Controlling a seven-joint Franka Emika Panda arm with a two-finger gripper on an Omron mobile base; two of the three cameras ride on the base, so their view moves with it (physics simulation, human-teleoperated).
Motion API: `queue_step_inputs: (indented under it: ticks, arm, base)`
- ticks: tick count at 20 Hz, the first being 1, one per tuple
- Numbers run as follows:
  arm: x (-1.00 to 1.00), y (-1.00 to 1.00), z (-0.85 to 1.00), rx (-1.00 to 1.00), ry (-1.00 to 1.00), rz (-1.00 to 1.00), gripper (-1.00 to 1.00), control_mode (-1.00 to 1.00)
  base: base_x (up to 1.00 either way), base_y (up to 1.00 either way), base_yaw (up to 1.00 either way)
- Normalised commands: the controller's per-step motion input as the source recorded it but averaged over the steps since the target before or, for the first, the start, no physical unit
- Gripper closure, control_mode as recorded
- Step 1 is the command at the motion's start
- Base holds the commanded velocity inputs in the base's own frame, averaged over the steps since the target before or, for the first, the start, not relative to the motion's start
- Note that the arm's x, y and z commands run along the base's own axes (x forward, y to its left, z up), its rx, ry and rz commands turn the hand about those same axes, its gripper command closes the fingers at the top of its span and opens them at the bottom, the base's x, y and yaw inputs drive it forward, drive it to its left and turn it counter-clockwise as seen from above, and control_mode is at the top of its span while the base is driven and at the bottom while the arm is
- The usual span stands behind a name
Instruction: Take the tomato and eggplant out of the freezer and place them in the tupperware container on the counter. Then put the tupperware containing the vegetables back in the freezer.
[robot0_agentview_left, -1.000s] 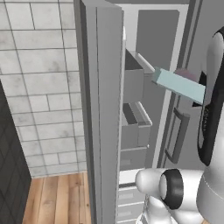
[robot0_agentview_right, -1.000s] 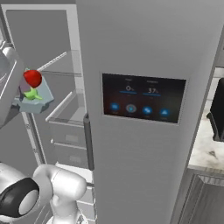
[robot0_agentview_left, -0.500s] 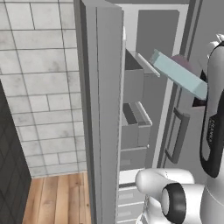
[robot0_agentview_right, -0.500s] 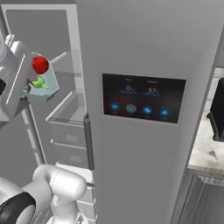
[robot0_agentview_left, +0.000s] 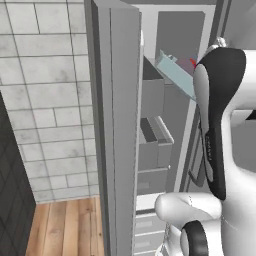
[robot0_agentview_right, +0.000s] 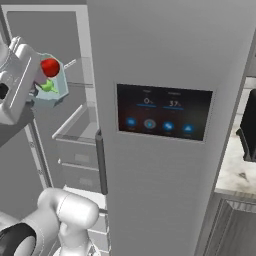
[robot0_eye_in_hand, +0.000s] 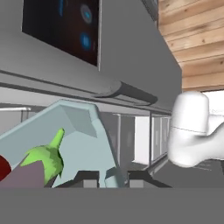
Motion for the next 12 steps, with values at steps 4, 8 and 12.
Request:
queue_step_inputs:
  ticks: [4,8,12]
  arm:
    - [0.71,0.01,0.0,0.0,0.0,-0.07,1.0,-1.0]
    - [0.68,0.08,-0.01,0.0,0.0,-0.03,1.0,-1.0]
    - [0.74,0.02,-0.05,0.0,0.0,0.0,1.0,-1.0]
  base:
    - [0.0,0.0,0.0]
    - [0.0,0.0,0.0]
    - [0.0,0.0,0.0]
